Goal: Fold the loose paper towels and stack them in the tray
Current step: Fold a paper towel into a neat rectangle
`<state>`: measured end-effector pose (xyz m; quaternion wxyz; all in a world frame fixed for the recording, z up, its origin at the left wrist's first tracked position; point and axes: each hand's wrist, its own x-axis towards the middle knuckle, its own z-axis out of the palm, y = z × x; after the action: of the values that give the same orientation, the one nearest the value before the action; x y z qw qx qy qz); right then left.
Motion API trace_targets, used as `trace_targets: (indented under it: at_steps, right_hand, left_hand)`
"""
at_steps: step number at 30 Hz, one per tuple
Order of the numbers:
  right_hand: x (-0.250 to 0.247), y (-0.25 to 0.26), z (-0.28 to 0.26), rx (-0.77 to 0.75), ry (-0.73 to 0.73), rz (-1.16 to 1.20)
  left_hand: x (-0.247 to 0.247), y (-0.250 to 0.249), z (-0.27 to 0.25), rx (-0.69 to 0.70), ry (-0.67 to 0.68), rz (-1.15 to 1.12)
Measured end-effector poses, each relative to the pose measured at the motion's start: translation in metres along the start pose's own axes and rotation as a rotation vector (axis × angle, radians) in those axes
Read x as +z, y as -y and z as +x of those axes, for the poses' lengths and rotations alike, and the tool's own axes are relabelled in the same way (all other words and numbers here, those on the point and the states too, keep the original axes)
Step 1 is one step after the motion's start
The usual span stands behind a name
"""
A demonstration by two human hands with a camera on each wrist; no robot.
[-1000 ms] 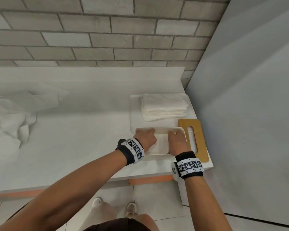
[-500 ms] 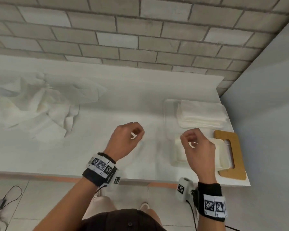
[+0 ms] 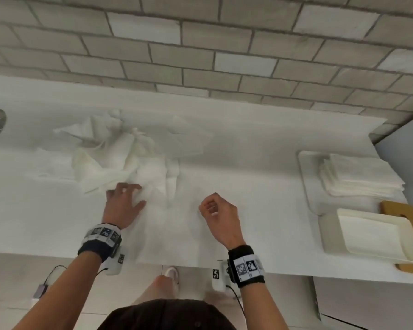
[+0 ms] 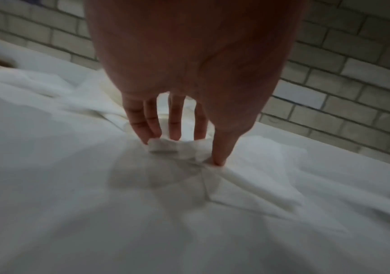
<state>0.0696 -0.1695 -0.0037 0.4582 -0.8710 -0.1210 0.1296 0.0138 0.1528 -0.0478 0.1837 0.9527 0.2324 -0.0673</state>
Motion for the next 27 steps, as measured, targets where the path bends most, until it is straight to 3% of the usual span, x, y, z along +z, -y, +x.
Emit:
trace_targets:
  at_steps: [5, 8, 12, 14, 18, 23, 27]
  right_hand:
    - [0.068, 0.024, 0.023, 0.024, 0.119, -0.197]
    - [0.081, 0.017, 0.029, 0.038, 0.138, -0.378]
    - [0.068, 0.002, 0.028, 0.093, 0.058, -0.277]
    - [0.061, 0.001, 0.028, 0.079, 0.035, -0.226]
    - [0.045, 0.007, 0.024, 0.028, -0.053, -0.089]
    - [0.012, 0.015, 0.012, 0.047, -0.1, 0.069]
    - [-0.013, 0.027, 0.005, -0.073, -0.159, 0.048]
  left_hand:
    - [0.025, -0.03, -0.026, 0.203, -0.015, -0.032]
    - [0.022, -0.057, -0.04, 0.238, -0.017, -0.084]
    - [-0.009, -0.068, -0.006, 0.182, -0.031, -0.1]
    - [-0.019, -0.065, 0.028, 0.219, -0.053, -0.094]
    - [-0.021, -0.066, 0.076, 0.322, 0.185, 0.018]
    - [-0.005, -0.069, 0.086, 0.401, 0.173, 0.023]
    - [0.003, -0.066, 0.086, 0.424, 0.194, -0.141]
